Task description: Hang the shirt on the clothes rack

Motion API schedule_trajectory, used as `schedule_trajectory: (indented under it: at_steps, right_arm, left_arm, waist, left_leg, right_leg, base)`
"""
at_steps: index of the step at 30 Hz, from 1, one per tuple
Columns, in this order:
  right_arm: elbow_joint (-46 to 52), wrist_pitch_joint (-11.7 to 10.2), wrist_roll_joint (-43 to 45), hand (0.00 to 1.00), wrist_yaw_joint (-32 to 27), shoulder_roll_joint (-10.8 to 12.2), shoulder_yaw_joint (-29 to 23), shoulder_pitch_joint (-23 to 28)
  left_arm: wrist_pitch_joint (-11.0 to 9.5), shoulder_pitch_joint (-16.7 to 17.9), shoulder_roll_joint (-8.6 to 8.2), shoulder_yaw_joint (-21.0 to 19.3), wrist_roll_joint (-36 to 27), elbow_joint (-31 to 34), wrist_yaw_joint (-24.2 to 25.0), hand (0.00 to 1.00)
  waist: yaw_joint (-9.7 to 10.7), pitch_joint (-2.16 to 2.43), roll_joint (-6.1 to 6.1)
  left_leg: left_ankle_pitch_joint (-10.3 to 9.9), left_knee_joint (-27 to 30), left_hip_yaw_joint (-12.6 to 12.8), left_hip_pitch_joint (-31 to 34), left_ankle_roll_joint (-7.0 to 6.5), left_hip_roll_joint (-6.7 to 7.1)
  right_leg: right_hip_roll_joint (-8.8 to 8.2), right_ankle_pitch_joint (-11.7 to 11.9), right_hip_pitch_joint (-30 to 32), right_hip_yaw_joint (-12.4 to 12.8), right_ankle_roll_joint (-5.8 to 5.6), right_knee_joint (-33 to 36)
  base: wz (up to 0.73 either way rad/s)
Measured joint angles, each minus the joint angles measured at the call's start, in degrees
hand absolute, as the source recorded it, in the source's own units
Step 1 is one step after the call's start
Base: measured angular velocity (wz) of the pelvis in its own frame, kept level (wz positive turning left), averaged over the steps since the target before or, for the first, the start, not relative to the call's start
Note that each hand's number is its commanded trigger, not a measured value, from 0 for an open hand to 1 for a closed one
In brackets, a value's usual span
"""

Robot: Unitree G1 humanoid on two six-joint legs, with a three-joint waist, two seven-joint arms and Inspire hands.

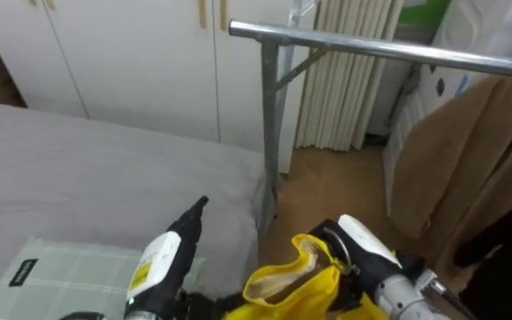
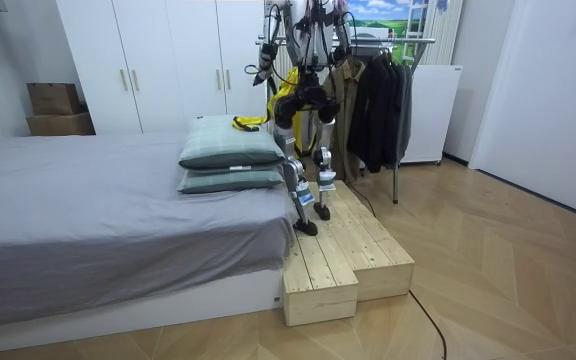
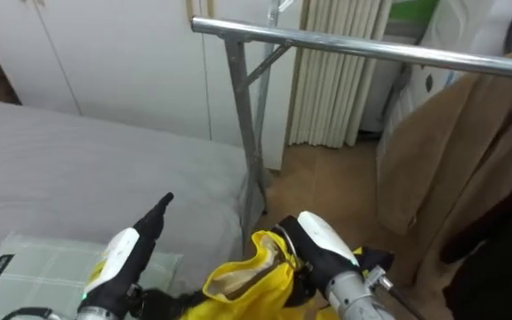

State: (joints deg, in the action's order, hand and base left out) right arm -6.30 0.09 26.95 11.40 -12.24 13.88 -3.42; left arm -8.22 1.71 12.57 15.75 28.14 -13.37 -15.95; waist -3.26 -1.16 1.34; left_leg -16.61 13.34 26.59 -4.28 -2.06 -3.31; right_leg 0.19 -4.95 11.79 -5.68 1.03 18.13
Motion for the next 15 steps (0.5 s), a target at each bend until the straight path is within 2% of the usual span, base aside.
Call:
schedule_trajectory:
  at_steps: [2, 7, 11, 13, 14, 15]
  right_arm:
    - [0.0, 0.0, -0.1, 1.0, 0.5, 0.3, 0.0, 0.0]
    - [0.0, 0.0, -2.0, 1.0, 1.6, 0.8, -0.2, 0.0]
    - [0.0, 0.0, -2.6, 1.0, 2.7, 0.7, -0.4, 0.0]
    - [0.0, 0.0, -2.7, 1.0, 3.3, 0.6, -0.6, 0.0]
    - [0.0, 0.0, -4.1, 1.0, 3.7, 0.3, -0.6, 0.0]
    - [0.0, 0.0, -5.4, 1.0, 4.2, -0.2, -0.7, 0.0]
  left_arm:
    - [0.6, 0.0, -0.49, 0.1, 0.0, 0.0, 0.2, 0.0]
    - [1.3, 0.0, -0.61, 0.1, 1.6, 0.1, 0.7, 0.0]
    - [1.2, 0.9, -0.44, 0.0, 2.0, 1.7, 1.9, 0.0]
    - [1.2, 1.7, -0.1, 0.3, 2.1, 2.7, 2.0, 0.0]
    - [1.2, 2.3, 0.05, 0.4, 1.7, 3.3, 1.9, 0.0]
    - [1.2, 2.8, -0.06, 0.5, 2.0, 3.4, 1.9, 0.0]
  waist:
    - [0.2, 0.03, 0.06]
    - [1.8, 0.18, 0.32]
    - [2.2, 0.18, 0.9]
    - [2.8, 0.44, 1.4]
    - [2.8, 0.53, 1.65]
    - [2.8, 0.59, 1.64]
  left_leg:
    - [0.1, -0.1, 0.1, -0.7, 0.11, -0.27]
    - [0.2, 0.2, 0.1, -1.4, 0.43, -0.58]
    - [-0.8, 2.6, 0.2, -1.2, 2.08, -1.99]
    - [-0.8, 3.4, 0.0, -1.1, 2.1, -2.0]
    - [-0.8, 4.3, -0.1, -1.0, 2.1, -2.08]
    - [-0.8, 4.9, -1.4, -1.0, 2.1, -2.05]
  right_leg:
    - [0.81, 0.4, -0.6, 0.9, 0.21, -0.7]
    - [1.29, 0.4, -0.8, 1.8, 0.3, -0.4]
    - [2.17, -0.1, -0.8, 1.8, 1.44, -0.2]
    - [2.26, -0.6, -0.9, 1.4, 1.9, 0.0]
    - [2.42, -0.9, -0.8, 2.0, 2.15, 0.5]
    - [2.72, -1.0, -1.0, 2.9, 2.32, 0.7]
  base:
    - [-0.29]
    - [-0.11]
    - [-0.06]
    - [0.04]
    - [-0.16]
    - [-0.36]
